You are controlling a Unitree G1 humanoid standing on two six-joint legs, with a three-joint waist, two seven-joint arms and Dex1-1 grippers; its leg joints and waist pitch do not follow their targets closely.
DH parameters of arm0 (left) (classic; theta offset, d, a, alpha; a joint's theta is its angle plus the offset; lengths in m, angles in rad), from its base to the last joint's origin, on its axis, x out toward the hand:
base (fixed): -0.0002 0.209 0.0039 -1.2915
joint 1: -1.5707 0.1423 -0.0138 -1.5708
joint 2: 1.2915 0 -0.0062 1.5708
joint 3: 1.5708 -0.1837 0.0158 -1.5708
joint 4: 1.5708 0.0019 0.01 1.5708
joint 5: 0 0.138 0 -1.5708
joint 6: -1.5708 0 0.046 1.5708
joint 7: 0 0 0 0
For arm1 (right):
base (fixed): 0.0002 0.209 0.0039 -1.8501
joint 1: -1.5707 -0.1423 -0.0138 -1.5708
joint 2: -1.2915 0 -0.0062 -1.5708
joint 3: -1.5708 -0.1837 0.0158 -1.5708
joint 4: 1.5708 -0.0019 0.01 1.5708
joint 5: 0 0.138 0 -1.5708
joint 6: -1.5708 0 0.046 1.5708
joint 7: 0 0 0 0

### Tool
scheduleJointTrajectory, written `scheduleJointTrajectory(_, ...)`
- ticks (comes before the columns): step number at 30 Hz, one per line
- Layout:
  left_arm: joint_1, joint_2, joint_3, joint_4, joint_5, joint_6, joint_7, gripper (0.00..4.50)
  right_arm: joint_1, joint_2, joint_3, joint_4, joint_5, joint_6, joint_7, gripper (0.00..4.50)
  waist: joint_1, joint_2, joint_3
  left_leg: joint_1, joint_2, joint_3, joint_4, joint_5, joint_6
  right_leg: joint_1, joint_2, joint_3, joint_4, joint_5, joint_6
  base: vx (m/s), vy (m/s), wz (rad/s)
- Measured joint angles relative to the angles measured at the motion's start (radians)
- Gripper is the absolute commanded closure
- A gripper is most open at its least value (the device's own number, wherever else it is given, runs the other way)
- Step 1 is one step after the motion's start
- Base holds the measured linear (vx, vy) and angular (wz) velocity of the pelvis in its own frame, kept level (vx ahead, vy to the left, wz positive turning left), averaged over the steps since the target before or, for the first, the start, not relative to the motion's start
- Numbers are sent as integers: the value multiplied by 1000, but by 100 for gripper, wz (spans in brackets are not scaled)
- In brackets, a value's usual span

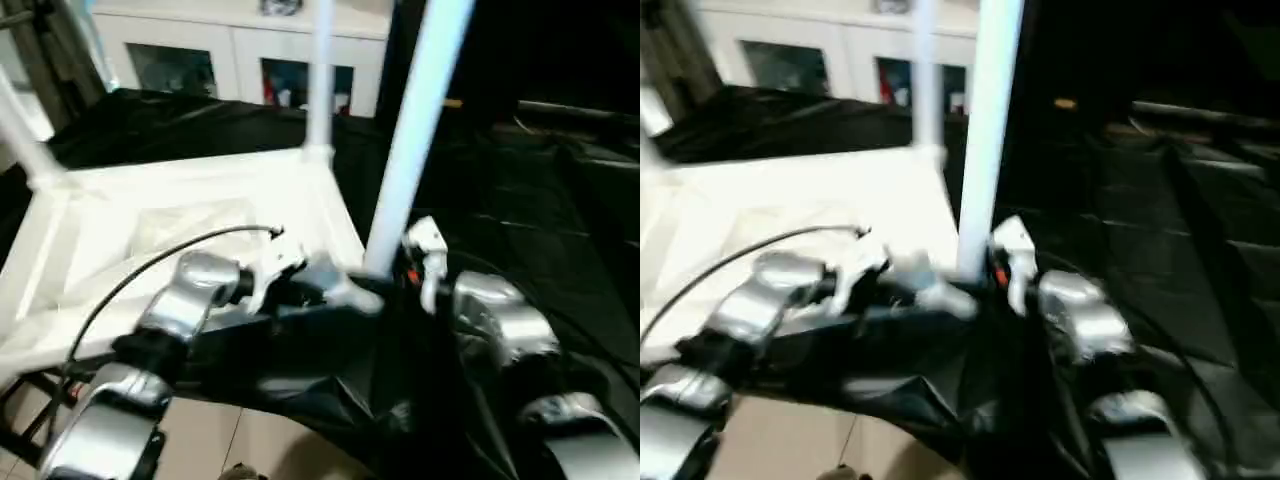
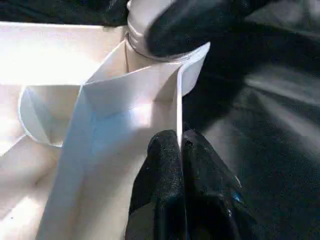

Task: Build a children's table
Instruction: Rotate leg to tighten

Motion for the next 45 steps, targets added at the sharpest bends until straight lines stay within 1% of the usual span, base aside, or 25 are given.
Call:
scheduleJointTrajectory(4, -46, -63, 9, 65, 25, 0, 147, 450, -42, 80, -67, 65, -9, -33, -242, 188, -2, 1, 0, 0, 0, 0, 0, 0, 0, 0, 0, 0, 0, 2, -3, 0, 0, 0)
scheduleJointTrajectory(5, -51, -76, 11, 74, 29, 0, 173, 450, -47, 91, -76, 74, -12, -43, -284, 188, -2, 1, -1, -1, 0, 0, 0, 0, 0, 0, 0, 0, 0, 3, -5, 0, 0, 0)
scheduleJointTrajectory(8, -56, -95, 19, 85, 31, 0, 219, 450, -57, 120, -90, 88, -31, -62, -367, 188, -2, 3, -2, -1, 0, 0, -1, 0, 0, 0, 0, 0, -1, 3, -5, 0, 0, 0)
scheduleJointTrajectory(10, -61, -103, 25, 98, 33, -6, 224, 450, -57, 123, -90, 98, -43, -90, -377, 188, 0, 4, -2, -1, -1, 0, -1, 0, 0, 0, 0, 1, -2, 2, -4, 0, 0, 0)
scheduleJointTrajectory(11, -61, -104, 25, 101, 34, -10, 224, 450, -55, 124, -90, 99, -44, -95, -377, 154, 0, 5, -3, -1, -1, 0, -1, 0, 0, 0, 0, 1, -2, 2, -4, 0, 0, 0)
scheduleJointTrajectory(13, -61, -104, 25, 103, 34, -16, 224, 450, -55, 124, -90, 100, -45, -99, -377, 119, 0, 5, -3, -1, -1, 1, -1, 0, 0, 0, 0, 1, -2, 2, -4, 0, 0, 0)
scheduleJointTrajectory(14, -61, -104, 25, 104, 35, -21, 224, 450, -55, 125, -89, 101, -50, -104, -377, 117, 0, 5, -2, -1, -1, 1, -1, 0, 0, 0, 0, 1, -2, 2, -4, 0, 0, 0)
scheduleJointTrajectory(15, -61, -103, 25, 106, 37, -27, 223, 450, -54, 129, -88, 101, -53, -107, -376, 98, -1, 5, -2, -1, -1, 1, -1, 0, 0, 0, 0, 1, -2, 2, -4, 0, 0, 0)
scheduleJointTrajectory(16, -61, -103, 25, 108, 38, -31, 223, 450, -54, 130, -88, 101, -55, -109, -375, 98, -1, 5, -2, -1, -1, 1, -1, 0, 0, 0, 0, 1, -2, 2, -4, 0, 0, 0)
scheduleJointTrajectory(17, -60, -101, 25, 108, 38, -34, 219, 450, -54, 130, -86, 101, -61, -111, -372, 84, -1, 5, -2, -1, -1, 1, -1, 0, 0, 0, 0, 1, -2, 2, -4, 0, 0, 0)
scheduleJointTrajectory(18, -58, -96, 26, 107, 38, -39, 210, 450, -54, 129, -84, 101, -66, -112, -361, 84, -1, 5, -2, -1, -1, 1, -1, 0, 0, 0, 0, 1, -2, 2, -4, 0, 0, 0)
scheduleJointTrajectory(20, -54, -89, 28, 102, 37, -42, 192, 450, -54, 125, -79, 101, -67, -114, -334, 84, -2, 5, -2, -1, -1, 1, -2, 0, 0, -1, 0, 1, -2, 2, -4, 0, 0, 0)
scheduleJointTrajectory(22, -28, -63, 28, 67, 19, -48, 129, 450, -42, 78, -44, 88, -64, -112, -210, 84, -3, 5, -2, -1, 0, 0, -2, 0, 0, -1, 0, 1, -2, 2, -4, 0, 0, 0)
scheduleJointTrajectory(26, 5, -26, 20, 21, -2, -61, 21, 450, -19, 25, -7, 45, -50, -91, -47, 84, 1, 6, -2, -1, 0, 0, -3, 0, 0, -1, 1, 0, -2, 1, -4, 0, 0, 0)
scheduleJointTrajectory(29, 11, 0, 8, 10, -11, -79, -46, 450, -1, -13, 20, 8, -34, -75, 61, 84, 5, 6, -2, -2, 0, 1, -2, 0, 0, -1, 0, 0, -1, 1, -4, 0, 0, 0)
scheduleJointTrajectory(34, 32, 32, -3, -23, -45, -81, -169, 450, 36, -112, 78, -78, -12, -40, 283, 84, 15, 6, -1, -3, 0, 1, 0, 0, 1, -1, 0, 0, -1, 1, -4, 0, 0, 0)
scheduleJointTrajectory(38, 48, 55, -19, -51, -60, -78, -234, 450, 58, -156, 103, -116, 3, -31, 389, 84, 23, 5, -1, -3, 1, 1, 0, 0, 1, -2, 0, 0, -1, 1, -4, 0, 0, 0)
scheduleJointTrajectory(41, 62, 85, -27, -76, -68, -76, -286, 450, 64, -174, 130, -148, 9, -14, 455, 84, 25, 5, -1, -3, 1, 0, 0, 0, 1, -1, 0, -1, -1, 1, -4, 0, 0, 0)
scheduleJointTrajectory(42, 64, 93, -33, -84, -69, -73, -301, 450, 69, -178, 137, -162, 11, -5, 470, 108, 27, 5, -1, -3, 1, 0, 0, 0, 1, -1, 0, -1, -1, 1, -4, 0, 0, 0)
scheduleJointTrajectory(44, 73, 110, -36, -106, -72, -56, -337, 450, 77, -182, 152, -186, 16, 18, 502, 116, 27, 5, -1, -3, 1, 0, 0, 0, 1, -1, 0, 0, -1, 1, -4, 0, 0, 0)
scheduleJointTrajectory(45, 78, 115, -38, -112, -77, -48, -352, 450, 81, -186, 157, -194, 17, 28, 512, 129, 27, 5, -1, -3, 1, 0, 0, 0, 0, -1, 0, 0, -1, 1, -4, 0, 0, 0)
